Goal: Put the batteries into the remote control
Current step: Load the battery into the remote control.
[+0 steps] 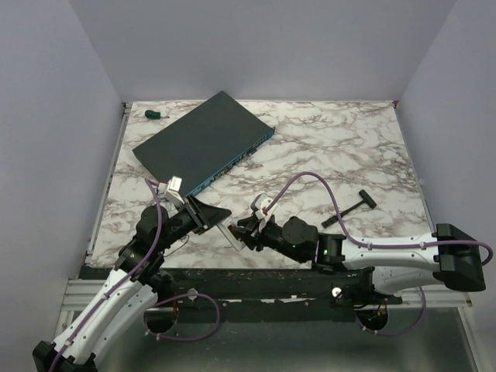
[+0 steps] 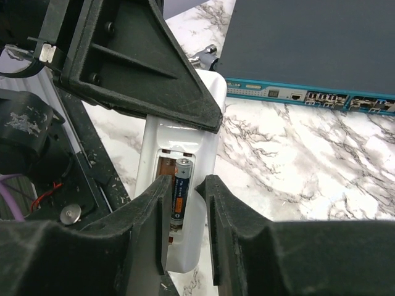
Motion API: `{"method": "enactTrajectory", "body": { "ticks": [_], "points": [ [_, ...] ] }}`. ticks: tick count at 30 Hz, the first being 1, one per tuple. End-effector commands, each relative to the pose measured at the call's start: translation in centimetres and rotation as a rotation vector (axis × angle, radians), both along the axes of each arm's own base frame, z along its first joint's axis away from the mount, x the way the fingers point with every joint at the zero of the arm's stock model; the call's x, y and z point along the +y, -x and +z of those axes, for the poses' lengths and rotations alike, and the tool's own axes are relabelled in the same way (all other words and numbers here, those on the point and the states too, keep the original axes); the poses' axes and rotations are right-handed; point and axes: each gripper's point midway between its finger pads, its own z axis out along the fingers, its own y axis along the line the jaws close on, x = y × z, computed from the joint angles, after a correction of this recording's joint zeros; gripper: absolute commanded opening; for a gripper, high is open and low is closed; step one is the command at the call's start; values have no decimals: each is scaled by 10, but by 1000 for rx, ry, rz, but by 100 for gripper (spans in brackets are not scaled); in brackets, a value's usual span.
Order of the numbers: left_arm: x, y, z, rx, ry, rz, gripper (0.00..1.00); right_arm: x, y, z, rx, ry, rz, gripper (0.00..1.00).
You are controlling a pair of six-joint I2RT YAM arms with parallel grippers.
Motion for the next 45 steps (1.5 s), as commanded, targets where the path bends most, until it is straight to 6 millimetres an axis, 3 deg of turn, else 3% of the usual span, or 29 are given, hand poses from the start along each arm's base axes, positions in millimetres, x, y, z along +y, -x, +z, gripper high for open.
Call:
{"method": "enactTrajectory", "body": {
  "ticks": [1, 10, 18, 25, 30, 34, 45],
  "points": [
    [-4, 4, 22, -59, 36, -37, 0, -11, -4, -9, -11, 28, -27, 36],
    [-6, 5, 21, -53, 24, -54, 0, -10, 1, 23, -38, -68, 1, 45],
    [-8, 7, 13, -32, 14, -75, 0, -17, 24, 58, -117, -199, 140, 53],
    [-15, 19, 17, -47, 22, -156, 0, -28, 51, 52, -329, -102, 333, 53],
    [-22, 33, 22, -65, 32, -254, 0, -39, 82, 44, -453, -31, 538, 48],
    [-27, 44, 22, -72, 30, -339, 0, -46, 97, 50, -549, -28, 633, 43],
    [-42, 63, 16, -71, 37, -468, 0, -34, 101, 37, -608, 26, 704, 38]
  ]
}}
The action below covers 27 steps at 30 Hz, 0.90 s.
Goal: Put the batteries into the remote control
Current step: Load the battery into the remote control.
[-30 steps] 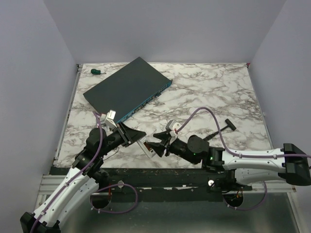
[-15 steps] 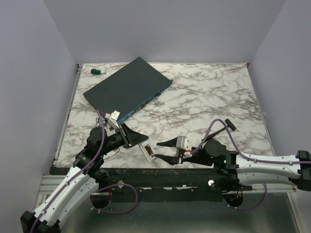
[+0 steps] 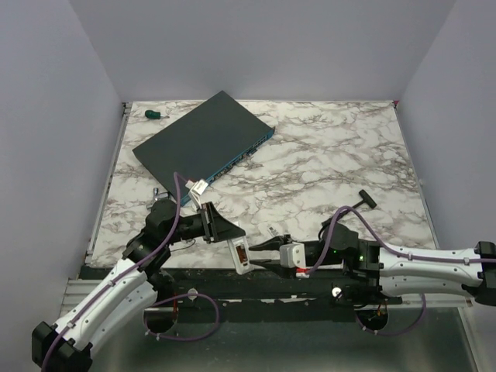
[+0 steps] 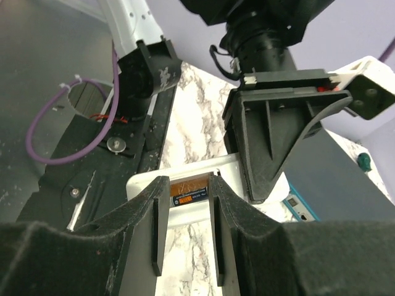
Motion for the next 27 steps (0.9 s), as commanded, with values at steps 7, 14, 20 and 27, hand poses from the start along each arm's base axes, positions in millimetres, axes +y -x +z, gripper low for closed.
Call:
{"method": "enactTrajectory", "body": {
  "ticks": [7, 14, 20, 27],
  "points": [
    [-8, 14, 14, -68, 27, -72, 0, 14, 6, -5, -46, 5, 60, 38],
    [-11, 15, 14, -68, 27, -82, 0, 15, 3, -1, -60, -9, 48, 38],
    [-13, 17, 16, -72, 29, -92, 0, 16, 1, -1, -66, -10, 43, 39],
    [-14, 18, 18, -79, 26, -102, 0, 18, 0, -6, -70, 2, 39, 38]
  ]
}}
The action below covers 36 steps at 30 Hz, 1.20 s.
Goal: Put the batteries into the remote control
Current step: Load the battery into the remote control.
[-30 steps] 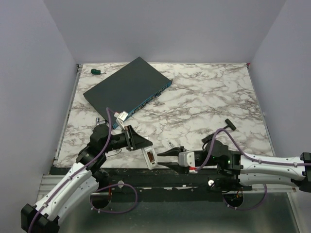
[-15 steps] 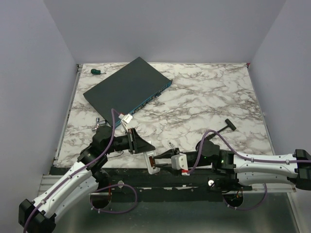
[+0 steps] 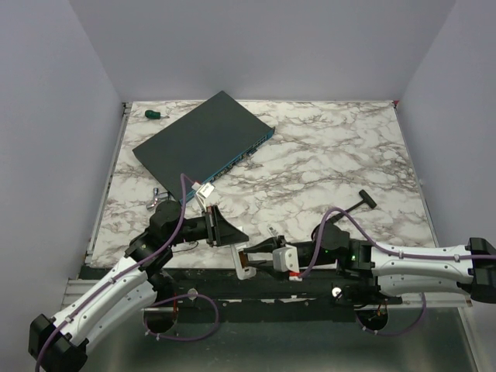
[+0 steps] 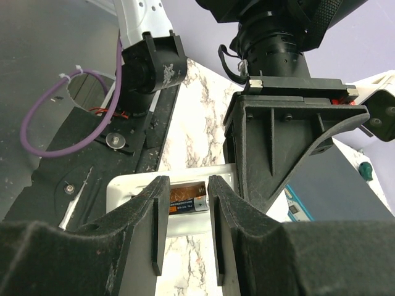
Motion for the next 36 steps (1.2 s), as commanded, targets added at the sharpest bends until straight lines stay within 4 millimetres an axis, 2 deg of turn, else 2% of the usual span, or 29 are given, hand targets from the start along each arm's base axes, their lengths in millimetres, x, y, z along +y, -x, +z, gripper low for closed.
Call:
{"method": "enactTrajectory", "body": {
  "ticks": [1, 16, 36],
  "points": [
    [-3, 1, 20, -68, 36, -17, 0, 4, -1, 10, -24, -31, 3, 38],
    [-4, 2, 21, -74, 34, -27, 0, 6, -7, -1, -25, -19, -24, 30],
    [-3, 3, 25, -83, 40, -23, 0, 5, -13, -18, -14, 35, -60, 29]
  ]
}}
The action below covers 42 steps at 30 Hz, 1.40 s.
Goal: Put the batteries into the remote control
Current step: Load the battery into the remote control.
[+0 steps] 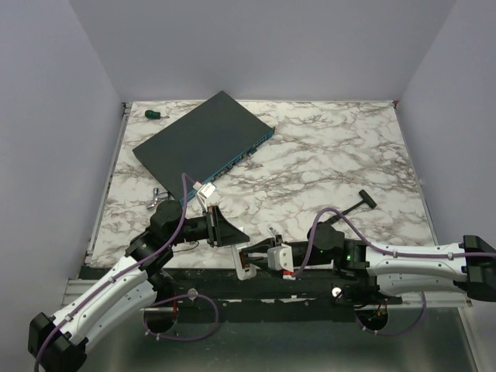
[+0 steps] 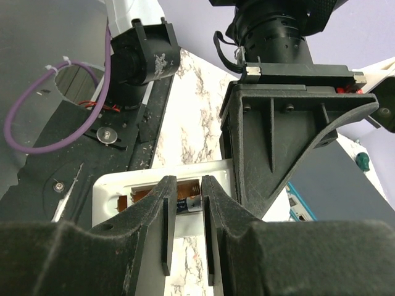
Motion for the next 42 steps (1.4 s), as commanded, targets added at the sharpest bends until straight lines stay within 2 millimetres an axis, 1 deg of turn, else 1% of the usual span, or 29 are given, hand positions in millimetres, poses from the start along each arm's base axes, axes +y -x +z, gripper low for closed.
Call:
{"method": "enactTrajectory", "body": {
  "ticks": [1, 21, 28, 42],
  "points": [
    [-1, 1, 25, -72, 47, -8, 0, -1, -6, -10, -6, 23, -31, 29],
    [2, 1, 31, -85, 54, 7, 0, -4, 1, -26, 33, 86, 0, 27],
    [2, 0, 36, -95, 58, 12, 0, -3, 5, -35, 48, 112, 17, 26],
    [3, -1, 43, -116, 63, 26, 0, -11, 10, -50, 86, 141, 28, 25]
  ]
}}
